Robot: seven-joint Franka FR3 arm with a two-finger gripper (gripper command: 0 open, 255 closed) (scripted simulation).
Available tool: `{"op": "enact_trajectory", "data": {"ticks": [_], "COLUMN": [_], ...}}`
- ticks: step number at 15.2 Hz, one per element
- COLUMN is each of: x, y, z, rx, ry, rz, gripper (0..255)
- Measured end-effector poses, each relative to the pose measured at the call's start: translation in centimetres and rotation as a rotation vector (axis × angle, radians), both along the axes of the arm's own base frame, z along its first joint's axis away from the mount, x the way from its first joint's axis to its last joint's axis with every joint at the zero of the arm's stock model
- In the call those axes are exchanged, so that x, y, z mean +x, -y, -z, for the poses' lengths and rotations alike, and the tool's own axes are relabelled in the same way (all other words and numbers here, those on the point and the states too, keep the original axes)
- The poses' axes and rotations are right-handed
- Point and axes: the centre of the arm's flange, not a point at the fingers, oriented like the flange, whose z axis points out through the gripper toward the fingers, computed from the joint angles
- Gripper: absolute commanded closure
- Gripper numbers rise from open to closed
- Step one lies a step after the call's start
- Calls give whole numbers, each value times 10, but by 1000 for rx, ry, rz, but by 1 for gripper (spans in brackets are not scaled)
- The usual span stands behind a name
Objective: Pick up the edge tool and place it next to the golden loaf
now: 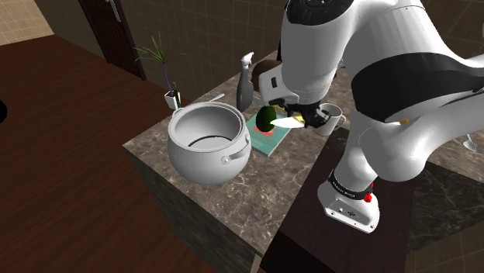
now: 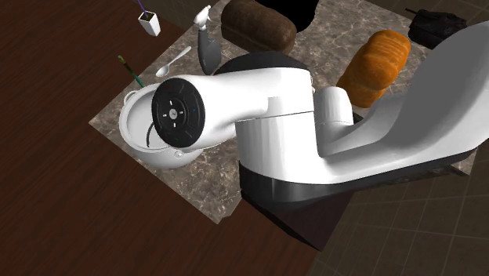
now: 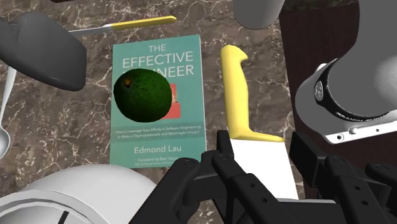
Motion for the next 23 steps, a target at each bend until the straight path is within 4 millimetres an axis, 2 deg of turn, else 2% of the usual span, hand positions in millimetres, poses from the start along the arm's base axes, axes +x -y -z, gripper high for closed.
{"op": "enact_trajectory", "data": {"ticks": [9,13,17,23], "x": [1,-4,-13,-21], "y": [0,41,92,169], "z": [-47,-54,-47,-53], "rx": [0,0,1,1], "ry": [0,0,0,0], "rz": [0,1,1,1], "gripper": [255,255,255,255]}}
